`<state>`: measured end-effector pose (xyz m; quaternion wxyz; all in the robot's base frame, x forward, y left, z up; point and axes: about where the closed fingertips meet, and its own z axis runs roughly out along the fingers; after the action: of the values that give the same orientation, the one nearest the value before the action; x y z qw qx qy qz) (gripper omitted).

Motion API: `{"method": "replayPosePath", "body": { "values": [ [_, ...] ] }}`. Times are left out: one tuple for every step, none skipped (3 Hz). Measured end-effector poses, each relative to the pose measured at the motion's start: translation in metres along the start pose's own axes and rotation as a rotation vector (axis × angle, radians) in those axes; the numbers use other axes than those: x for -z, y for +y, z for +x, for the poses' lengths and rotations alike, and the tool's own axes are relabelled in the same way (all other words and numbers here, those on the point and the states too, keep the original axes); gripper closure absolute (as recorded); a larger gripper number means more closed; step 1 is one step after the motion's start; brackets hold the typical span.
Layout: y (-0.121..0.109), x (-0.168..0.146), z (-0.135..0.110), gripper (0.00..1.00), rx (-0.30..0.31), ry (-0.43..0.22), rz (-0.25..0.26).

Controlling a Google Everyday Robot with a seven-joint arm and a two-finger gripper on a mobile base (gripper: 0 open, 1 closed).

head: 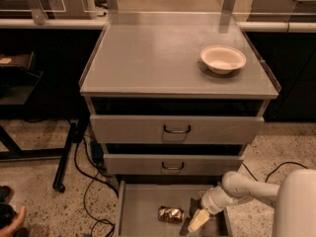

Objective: Pick orange can from bottom drawer and place on counter

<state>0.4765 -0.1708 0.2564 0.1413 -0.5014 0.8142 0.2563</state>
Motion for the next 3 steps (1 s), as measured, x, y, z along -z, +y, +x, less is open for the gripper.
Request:
{"method": "replayPosePath", "body": {
  "values": [
    [-0.013,-0.024,0.005,0.00,-0.026,-0.013,-0.039],
    [-0.019,-0.029,0.006,0.00,-0.032,-0.018,-0.040],
    [-0.015,-0.040,0.010,0.00,-0.031,-0.036,-0.051]
  ]
}}
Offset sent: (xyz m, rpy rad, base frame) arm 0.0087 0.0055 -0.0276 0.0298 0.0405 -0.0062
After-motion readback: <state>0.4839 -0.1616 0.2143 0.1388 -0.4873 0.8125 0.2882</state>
